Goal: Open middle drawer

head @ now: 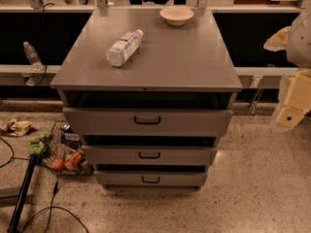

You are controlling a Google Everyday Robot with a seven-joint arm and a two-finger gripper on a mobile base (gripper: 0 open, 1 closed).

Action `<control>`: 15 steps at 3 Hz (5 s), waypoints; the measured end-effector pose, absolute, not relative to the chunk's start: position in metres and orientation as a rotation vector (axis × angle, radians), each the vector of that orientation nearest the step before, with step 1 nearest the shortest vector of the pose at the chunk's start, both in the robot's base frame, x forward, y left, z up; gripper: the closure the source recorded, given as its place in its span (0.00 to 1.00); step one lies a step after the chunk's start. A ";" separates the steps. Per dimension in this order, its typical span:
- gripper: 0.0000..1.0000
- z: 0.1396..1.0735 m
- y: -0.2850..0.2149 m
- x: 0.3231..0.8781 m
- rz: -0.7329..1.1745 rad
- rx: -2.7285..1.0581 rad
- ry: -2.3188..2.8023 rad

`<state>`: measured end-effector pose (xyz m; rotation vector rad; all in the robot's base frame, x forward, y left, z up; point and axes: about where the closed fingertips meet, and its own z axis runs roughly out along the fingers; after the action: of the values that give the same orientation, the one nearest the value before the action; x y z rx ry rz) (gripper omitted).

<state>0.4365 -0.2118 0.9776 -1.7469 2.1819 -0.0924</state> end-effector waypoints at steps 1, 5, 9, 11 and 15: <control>0.00 0.942 -0.204 0.434 0.018 -1.770 2.119; 0.00 0.720 -0.126 0.462 0.299 -1.809 1.782; 0.00 0.570 -0.170 0.497 0.243 -1.693 1.916; 0.00 0.502 -0.170 0.515 0.259 -1.743 1.922; 0.00 0.429 -0.184 0.580 0.184 -1.738 1.935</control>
Offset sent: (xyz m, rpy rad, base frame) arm 0.0142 0.0565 -0.1768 0.4252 -0.0341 0.1858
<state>0.5795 -0.1842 0.4287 -1.7379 1.9349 0.1840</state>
